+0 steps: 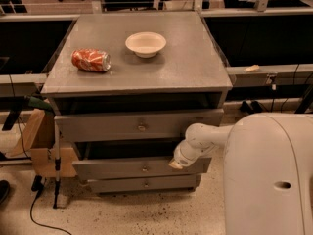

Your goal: Open middle drawer

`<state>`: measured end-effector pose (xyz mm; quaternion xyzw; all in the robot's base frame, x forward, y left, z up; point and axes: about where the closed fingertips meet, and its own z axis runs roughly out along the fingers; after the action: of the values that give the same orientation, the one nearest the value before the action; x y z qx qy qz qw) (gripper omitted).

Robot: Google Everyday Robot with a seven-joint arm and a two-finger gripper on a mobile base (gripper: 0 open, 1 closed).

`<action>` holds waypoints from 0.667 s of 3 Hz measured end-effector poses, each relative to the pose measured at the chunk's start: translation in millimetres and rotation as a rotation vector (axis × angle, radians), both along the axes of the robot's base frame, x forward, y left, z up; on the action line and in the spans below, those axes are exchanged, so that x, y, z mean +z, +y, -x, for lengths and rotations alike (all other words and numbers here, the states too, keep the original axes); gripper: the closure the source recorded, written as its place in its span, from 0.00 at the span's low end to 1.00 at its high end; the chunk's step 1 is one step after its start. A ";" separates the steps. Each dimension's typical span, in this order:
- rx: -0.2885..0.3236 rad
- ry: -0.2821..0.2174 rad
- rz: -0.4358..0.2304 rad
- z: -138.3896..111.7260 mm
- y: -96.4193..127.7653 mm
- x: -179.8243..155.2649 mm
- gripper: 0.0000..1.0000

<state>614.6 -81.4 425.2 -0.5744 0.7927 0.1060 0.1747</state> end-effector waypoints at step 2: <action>0.017 -0.029 -0.001 -1.5 -2.0 8.9 0.58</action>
Offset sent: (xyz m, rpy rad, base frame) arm -0.1172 -0.0322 -0.0248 0.0420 -0.0555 0.0843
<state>616.1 -83.4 434.1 -0.5826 0.7850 0.0997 0.1854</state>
